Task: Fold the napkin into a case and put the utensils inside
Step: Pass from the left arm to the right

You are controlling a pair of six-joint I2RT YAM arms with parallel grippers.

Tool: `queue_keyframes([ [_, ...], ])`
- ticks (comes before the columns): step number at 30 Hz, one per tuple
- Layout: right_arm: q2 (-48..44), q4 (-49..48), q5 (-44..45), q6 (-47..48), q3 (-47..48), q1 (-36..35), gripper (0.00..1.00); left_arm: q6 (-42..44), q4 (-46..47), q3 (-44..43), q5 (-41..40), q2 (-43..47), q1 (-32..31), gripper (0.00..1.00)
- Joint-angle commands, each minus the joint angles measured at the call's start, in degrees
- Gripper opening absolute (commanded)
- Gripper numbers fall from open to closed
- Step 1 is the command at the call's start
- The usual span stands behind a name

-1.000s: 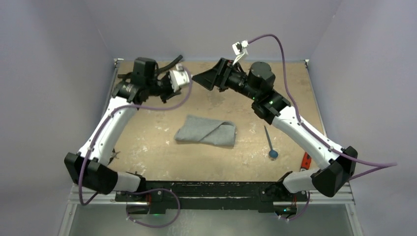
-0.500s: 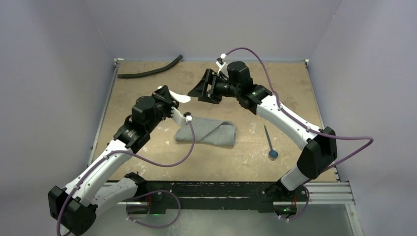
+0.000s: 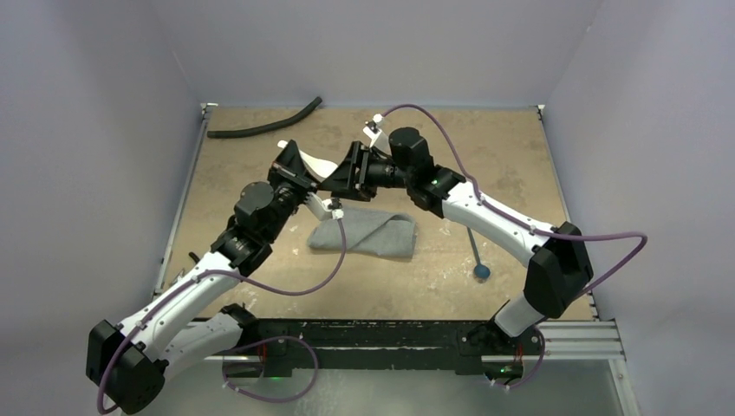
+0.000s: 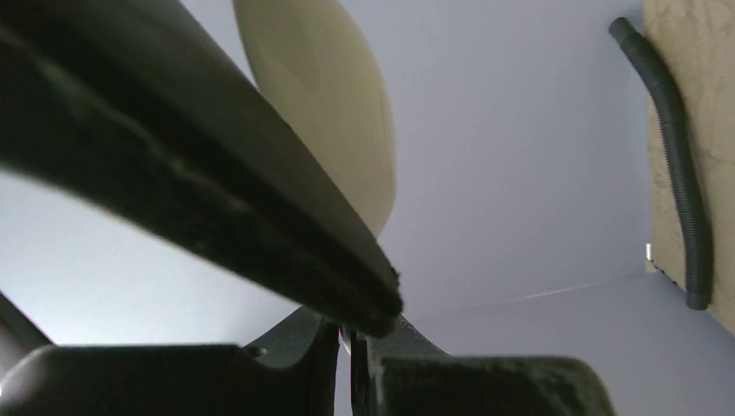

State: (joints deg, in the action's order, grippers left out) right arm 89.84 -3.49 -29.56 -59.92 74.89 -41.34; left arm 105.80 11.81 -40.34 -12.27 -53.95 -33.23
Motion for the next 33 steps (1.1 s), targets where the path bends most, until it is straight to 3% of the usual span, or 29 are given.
queue_keyframes([
  [1,0.4,-8.55,-1.58,-3.74,-0.74,-0.23,0.58,4.71,5.93,2.09,-1.5,2.24,-1.18,0.0],
  [10,-1.84,-7.98,-2.16,-4.83,-2.0,0.34,0.51,9.81,8.58,7.68,1.18,5.29,-1.57,0.0],
  [13,-0.88,-4.3,-1.62,-2.73,0.0,0.38,0.4,9.7,8.92,7.4,1.31,5.36,-1.57,0.0],
  [19,0.79,-5.52,-1.4,-2.35,0.52,0.34,0.0,9.12,8.76,6.96,1.28,5.34,-1.66,0.0],
  [21,0.84,-5.42,-2.61,-3.19,0.09,0.37,0.0,8.48,8.64,7.33,1.51,5.42,-1.68,0.0],
  [25,-0.95,-5.07,-0.06,-2.75,-1.8,2.31,0.0,5.79,5.35,7.74,2.63,6.92,-1.96,0.17],
  [26,-1.41,-4.64,0.21,-1.7,-2.35,3.24,0.0,4.18,4.09,7.66,3.21,7.47,-2.0,0.26],
  [29,-2.14,1.1,3.11,3.88,-2.64,5.58,0.0,-1.0,-3.87,6.55,4.78,9.35,-2.28,0.74],
  [30,-2.17,4.02,4.05,6.32,-2.7,6.68,0.0,-3.63,-7.51,5.72,5.12,9.92,-2.42,0.83],
  [33,-2.41,13.72,5.49,13.36,-4.36,9.62,0.0,-17.95,-24.66,-0.95,7.43,9.4,-2.74,0.9],
])
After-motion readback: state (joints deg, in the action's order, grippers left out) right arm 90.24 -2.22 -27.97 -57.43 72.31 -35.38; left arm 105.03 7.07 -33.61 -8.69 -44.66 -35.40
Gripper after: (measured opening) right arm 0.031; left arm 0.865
